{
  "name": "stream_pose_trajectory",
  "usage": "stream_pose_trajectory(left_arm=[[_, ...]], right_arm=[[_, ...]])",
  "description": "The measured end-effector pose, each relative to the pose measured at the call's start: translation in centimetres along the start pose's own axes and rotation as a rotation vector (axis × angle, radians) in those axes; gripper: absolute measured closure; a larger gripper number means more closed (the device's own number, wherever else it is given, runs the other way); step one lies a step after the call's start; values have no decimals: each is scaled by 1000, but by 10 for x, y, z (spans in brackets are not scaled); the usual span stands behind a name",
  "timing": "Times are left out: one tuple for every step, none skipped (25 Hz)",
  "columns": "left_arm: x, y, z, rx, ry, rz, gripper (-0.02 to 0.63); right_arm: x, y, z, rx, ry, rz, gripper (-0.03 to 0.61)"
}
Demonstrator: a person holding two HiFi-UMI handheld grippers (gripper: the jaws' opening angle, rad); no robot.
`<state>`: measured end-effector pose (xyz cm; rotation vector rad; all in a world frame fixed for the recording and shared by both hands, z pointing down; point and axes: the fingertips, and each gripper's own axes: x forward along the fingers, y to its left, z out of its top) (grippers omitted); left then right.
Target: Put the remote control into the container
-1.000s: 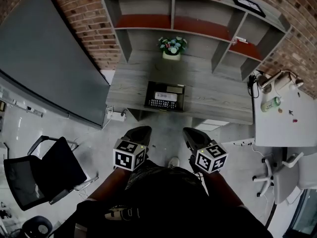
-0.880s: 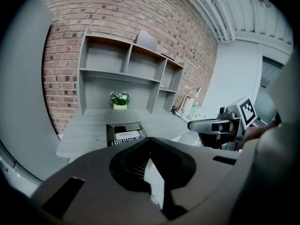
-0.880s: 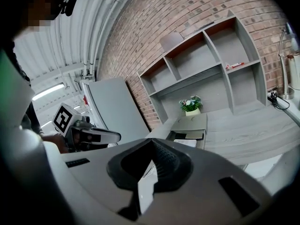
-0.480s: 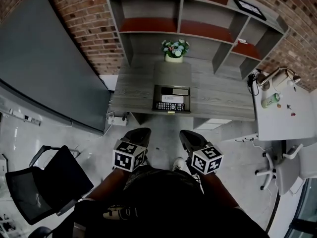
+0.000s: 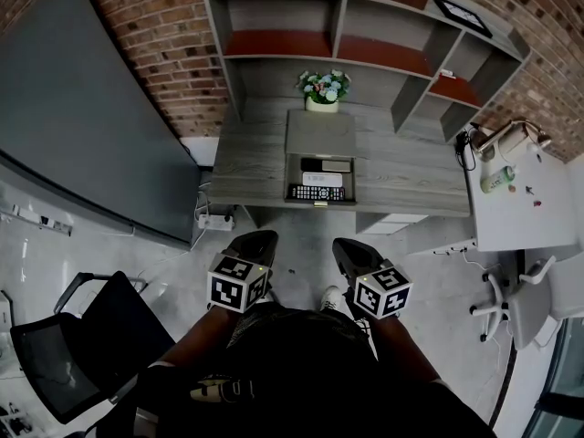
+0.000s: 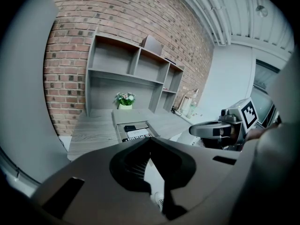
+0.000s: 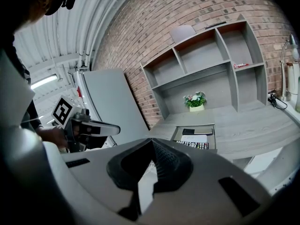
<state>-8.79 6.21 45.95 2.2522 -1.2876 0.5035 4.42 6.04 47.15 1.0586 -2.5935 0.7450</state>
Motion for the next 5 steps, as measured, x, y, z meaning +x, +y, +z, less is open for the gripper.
stream_pose_trajectory(left_arm=[[0,1,1,0,-4,1,607],[-1,1,1,-1,-7,2,607],[-1,2,1,-1,-10,4,607],[-1,3,1,-1,-11,5,607],[-1,3,0,-1,-12,7,607]], right_arm=[[0,0,0,0,0,-1,572],[0,1,-1,-1,1,-1,572],[0,1,-2,-2,3,-1,572],[0,2,-3,-4,5,-2,572],[0,2,-4,-5,7,-2,572]])
